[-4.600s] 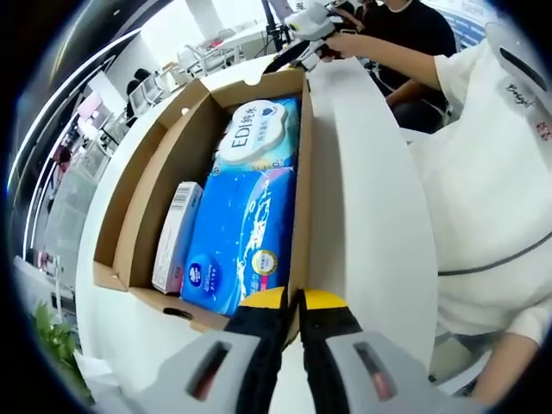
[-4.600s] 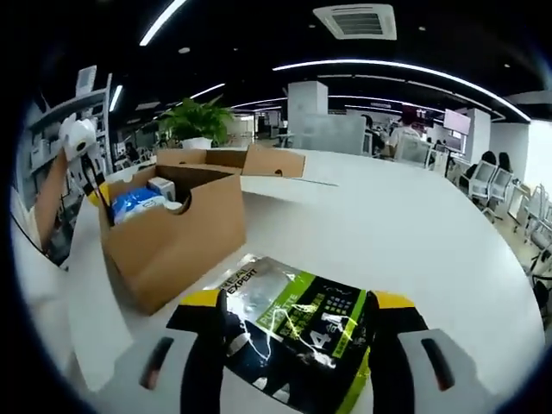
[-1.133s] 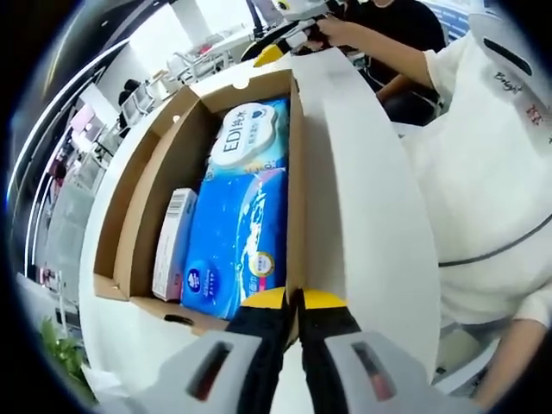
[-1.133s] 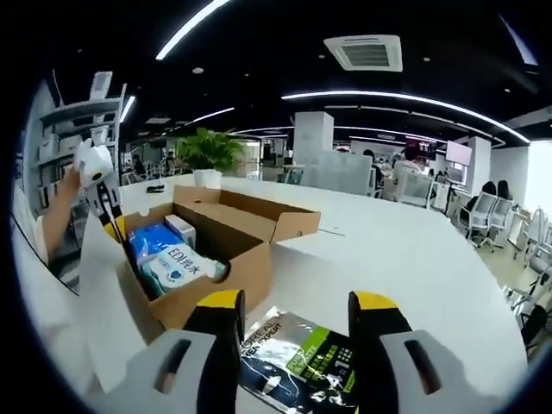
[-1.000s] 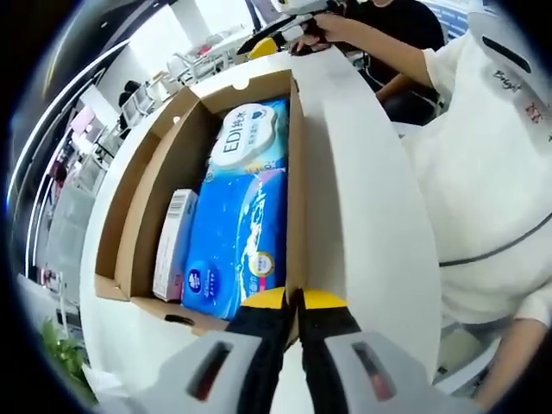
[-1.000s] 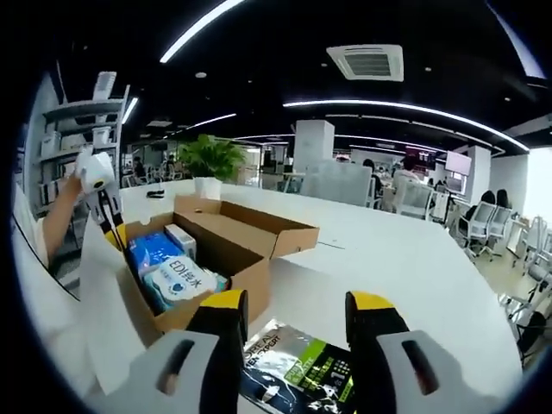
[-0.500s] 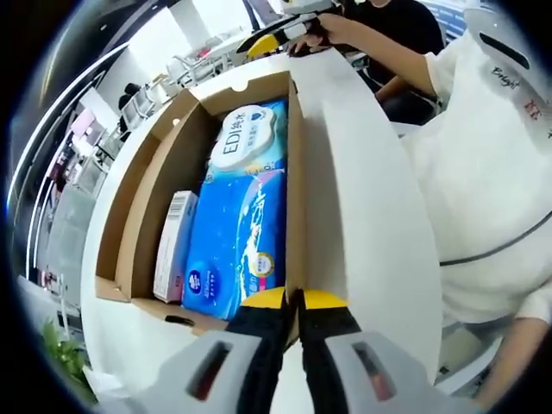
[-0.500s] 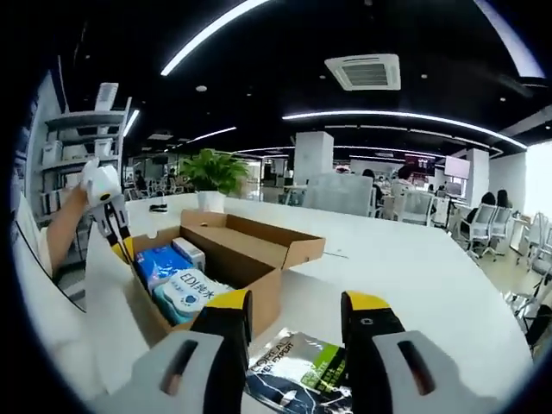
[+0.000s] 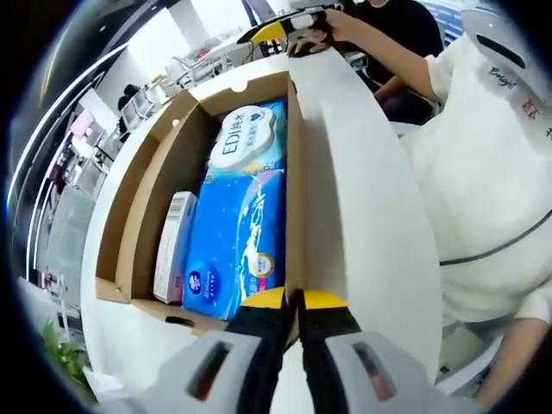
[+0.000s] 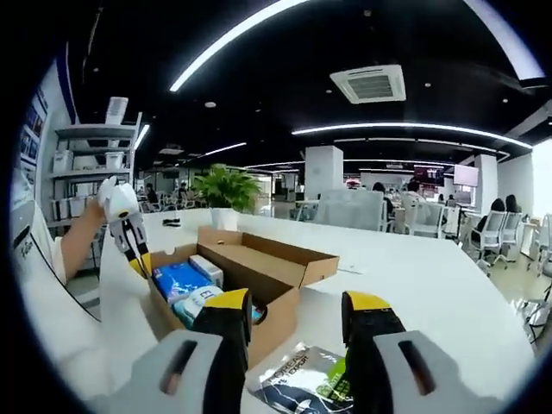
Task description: Operate the shoe box by opening the lid, removing the specified soft item, and placing it in the target area until the item is outside and the box remains undamaged.
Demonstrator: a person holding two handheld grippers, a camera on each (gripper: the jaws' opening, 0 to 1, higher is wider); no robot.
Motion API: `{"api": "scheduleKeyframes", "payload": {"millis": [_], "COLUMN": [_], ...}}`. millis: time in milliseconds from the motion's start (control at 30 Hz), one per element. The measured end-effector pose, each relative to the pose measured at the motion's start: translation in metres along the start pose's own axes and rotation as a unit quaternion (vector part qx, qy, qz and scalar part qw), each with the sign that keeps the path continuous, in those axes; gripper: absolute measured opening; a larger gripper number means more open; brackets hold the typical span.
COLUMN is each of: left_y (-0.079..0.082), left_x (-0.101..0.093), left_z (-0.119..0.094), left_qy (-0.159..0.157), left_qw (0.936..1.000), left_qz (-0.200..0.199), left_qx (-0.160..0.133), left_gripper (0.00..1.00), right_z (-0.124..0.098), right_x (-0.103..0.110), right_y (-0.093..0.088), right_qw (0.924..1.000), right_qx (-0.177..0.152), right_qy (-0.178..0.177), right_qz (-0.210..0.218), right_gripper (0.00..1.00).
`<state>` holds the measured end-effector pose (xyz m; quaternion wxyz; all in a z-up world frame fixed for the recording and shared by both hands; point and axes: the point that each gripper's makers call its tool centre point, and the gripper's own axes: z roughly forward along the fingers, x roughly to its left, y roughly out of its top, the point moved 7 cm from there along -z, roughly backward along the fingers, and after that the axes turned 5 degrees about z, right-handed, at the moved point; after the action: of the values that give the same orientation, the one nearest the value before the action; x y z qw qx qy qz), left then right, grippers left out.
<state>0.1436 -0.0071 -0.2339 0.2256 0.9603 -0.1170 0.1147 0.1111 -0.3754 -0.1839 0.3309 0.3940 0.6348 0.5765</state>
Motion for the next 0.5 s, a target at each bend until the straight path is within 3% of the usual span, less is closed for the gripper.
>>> {"api": "scheduleKeyframes", "payload": {"millis": [333,400,433,500], "left_y": [0.000,0.000,0.000,0.000], "left_x": [0.000,-0.001,-0.001,-0.001], "left_z": [0.000,0.000,0.000,0.000], "left_qy": [-0.001,-0.001,-0.001,-0.001], "left_qw": [1.0000,1.0000,1.0000,1.0000], "left_qz": [-0.001,0.005,0.007,0.004], "left_qx": [-0.001,0.000,0.000,0.001], "left_gripper": [0.04,0.04,0.04,0.04], "right_z": [-0.006,-0.010,-0.010,-0.010], "right_x": [0.004,0.003,0.007,0.012], "right_y": [-0.009,-0.009,-0.006,-0.003], "right_qw": [0.9999,0.9991,0.9982,0.9966], "right_qx": [-0.001,-0.030,-0.050,-0.055], "right_qy": [-0.011,-0.023,-0.009,0.029], "right_qz": [-0.006,0.020,0.032,0.055], "right_gripper": [0.39,0.40,0.43,0.50]}}
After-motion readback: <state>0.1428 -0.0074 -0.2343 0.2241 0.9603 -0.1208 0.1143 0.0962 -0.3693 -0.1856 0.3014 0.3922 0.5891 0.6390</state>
